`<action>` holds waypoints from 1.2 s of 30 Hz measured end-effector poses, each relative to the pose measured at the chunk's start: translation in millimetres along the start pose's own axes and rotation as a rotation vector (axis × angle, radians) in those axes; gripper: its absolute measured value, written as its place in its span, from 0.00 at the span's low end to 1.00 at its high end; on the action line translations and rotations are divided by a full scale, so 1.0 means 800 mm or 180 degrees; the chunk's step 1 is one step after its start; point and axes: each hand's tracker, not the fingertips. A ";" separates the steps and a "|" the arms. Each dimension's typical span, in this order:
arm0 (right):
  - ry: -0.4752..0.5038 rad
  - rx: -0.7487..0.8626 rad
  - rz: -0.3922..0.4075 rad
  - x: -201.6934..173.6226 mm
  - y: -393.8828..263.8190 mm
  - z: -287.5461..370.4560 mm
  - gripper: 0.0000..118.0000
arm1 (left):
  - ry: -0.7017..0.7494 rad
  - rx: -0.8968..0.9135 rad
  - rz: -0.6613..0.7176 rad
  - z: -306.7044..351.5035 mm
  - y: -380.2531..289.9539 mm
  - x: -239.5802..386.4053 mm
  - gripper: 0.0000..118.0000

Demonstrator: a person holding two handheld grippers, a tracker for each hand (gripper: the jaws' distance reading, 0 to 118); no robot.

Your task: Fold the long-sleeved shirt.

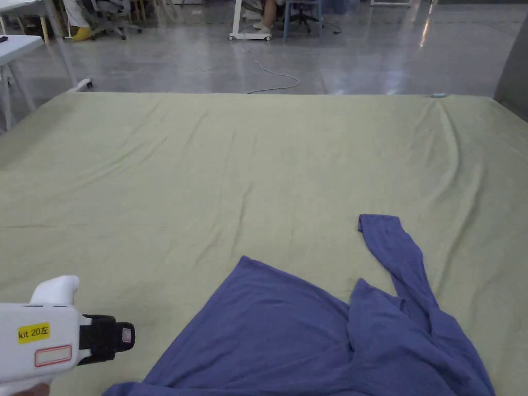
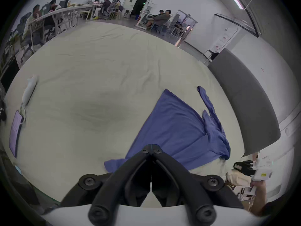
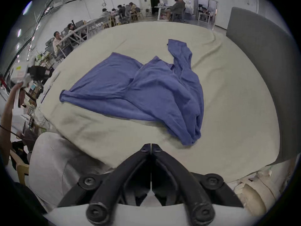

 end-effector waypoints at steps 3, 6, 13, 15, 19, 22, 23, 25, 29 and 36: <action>-0.0001 0.0001 0.0003 0.002 0.004 -0.003 0.00 | 0.0118 -0.0153 -0.0016 -0.022 -0.007 -0.002 0.00; 0.0006 0.0014 -0.0002 0.005 0.014 -0.005 0.00 | 0.0150 -0.0349 0.0040 -0.044 -0.024 -0.008 0.00; -0.0021 0.0123 0.0061 0.006 0.049 -0.009 0.00 | 0.0209 -0.0380 0.0216 -0.056 -0.053 -0.028 0.00; -0.0003 0.0151 0.0064 0.004 0.055 -0.011 0.00 | 0.0551 -0.0276 0.0069 -0.063 -0.057 -0.028 0.39; 0.0053 0.0183 0.0046 -0.002 0.065 -0.018 0.00 | 0.0777 -0.0644 -0.0114 -0.098 -0.071 -0.031 0.99; 0.0111 0.0164 0.0037 -0.003 0.077 -0.026 0.00 | 0.0670 -0.0785 -0.0223 -0.117 -0.086 -0.039 0.45; 0.0109 0.0149 0.0045 -0.003 0.087 -0.031 0.00 | 0.0893 -0.0742 -0.0486 -0.120 -0.092 -0.028 0.39; 0.0019 0.0170 0.0091 -0.006 0.117 -0.043 0.00 | 0.0677 -0.0644 -0.0719 -0.104 -0.093 -0.008 0.07; 0.0137 0.0271 0.0205 -0.009 0.202 -0.084 0.70 | 0.0536 -0.0541 -0.0484 -0.090 -0.089 -0.003 0.03; -0.0134 -0.0385 -0.0124 0.007 0.327 -0.240 0.97 | 0.0371 -0.0403 -0.0128 -0.065 -0.092 -0.014 0.03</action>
